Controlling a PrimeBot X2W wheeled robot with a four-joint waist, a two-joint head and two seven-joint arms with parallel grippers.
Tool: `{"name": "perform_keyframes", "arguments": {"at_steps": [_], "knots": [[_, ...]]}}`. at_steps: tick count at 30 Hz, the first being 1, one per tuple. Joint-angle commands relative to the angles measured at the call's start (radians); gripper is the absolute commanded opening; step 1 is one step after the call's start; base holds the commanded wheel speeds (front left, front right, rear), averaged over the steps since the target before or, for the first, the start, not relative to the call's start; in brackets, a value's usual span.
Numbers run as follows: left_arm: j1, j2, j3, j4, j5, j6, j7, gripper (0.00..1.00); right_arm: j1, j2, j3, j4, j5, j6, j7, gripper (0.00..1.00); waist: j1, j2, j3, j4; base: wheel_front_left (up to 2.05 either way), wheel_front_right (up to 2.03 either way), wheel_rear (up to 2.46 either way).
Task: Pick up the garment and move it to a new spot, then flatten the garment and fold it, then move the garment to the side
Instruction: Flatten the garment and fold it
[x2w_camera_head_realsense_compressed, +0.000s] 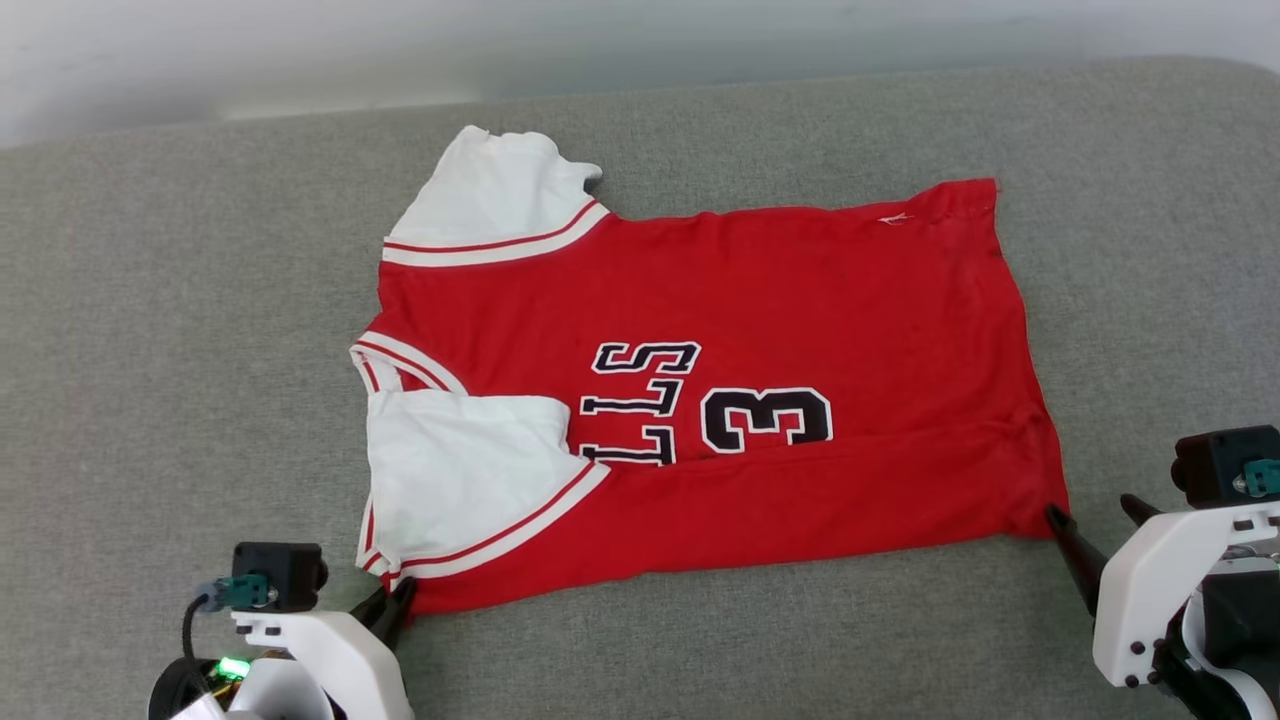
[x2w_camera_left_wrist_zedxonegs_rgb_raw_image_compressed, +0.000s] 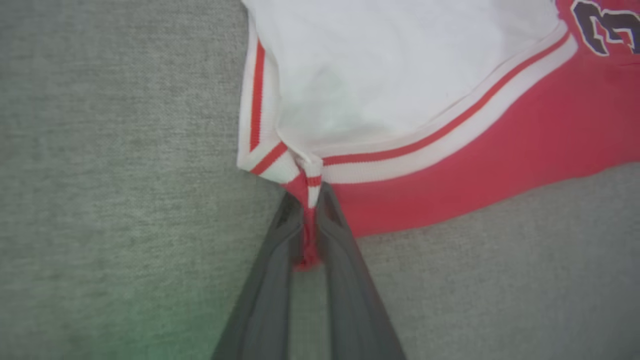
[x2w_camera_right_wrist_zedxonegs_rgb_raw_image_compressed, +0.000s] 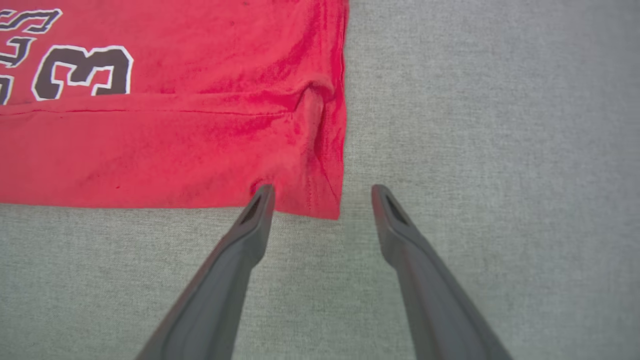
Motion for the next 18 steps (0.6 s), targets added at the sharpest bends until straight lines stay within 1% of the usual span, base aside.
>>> {"name": "perform_keyframes", "arguments": {"at_steps": [1,4,9,14,18], "knots": [[0.017,-0.014,-0.023,0.021,0.001,-0.007,0.001,0.00,-0.011,0.000,0.001,0.006,0.005,0.000,0.003,1.00,0.0001,0.0000,-0.016,0.012,0.00,0.00,0.00],[0.002,-0.009,0.006,-0.017,0.011,-0.003,-0.041,0.00,-0.016,-0.013,-0.004,0.027,-0.009,0.000,0.011,1.00,0.0001,0.0000,-0.032,0.027,0.00,0.00,0.00],[-0.011,0.011,0.038,-0.115,0.026,0.015,-0.085,0.00,-0.039,-0.012,-0.010,0.088,-0.024,0.000,0.025,1.00,0.0001,0.0000,-0.038,0.051,0.00,0.00,0.00],[-0.010,0.027,0.046,-0.202,0.038,0.032,-0.093,0.00,-0.068,-0.013,-0.023,0.167,-0.056,0.000,0.019,1.00,0.0001,0.0000,-0.017,0.076,0.00,0.00,0.00],[-0.015,0.033,0.048,-0.234,0.044,0.038,-0.090,0.00,-0.081,-0.008,-0.024,0.217,-0.066,0.000,0.021,1.00,0.0001,0.0000,0.000,0.088,0.00,0.00,0.00]]}}
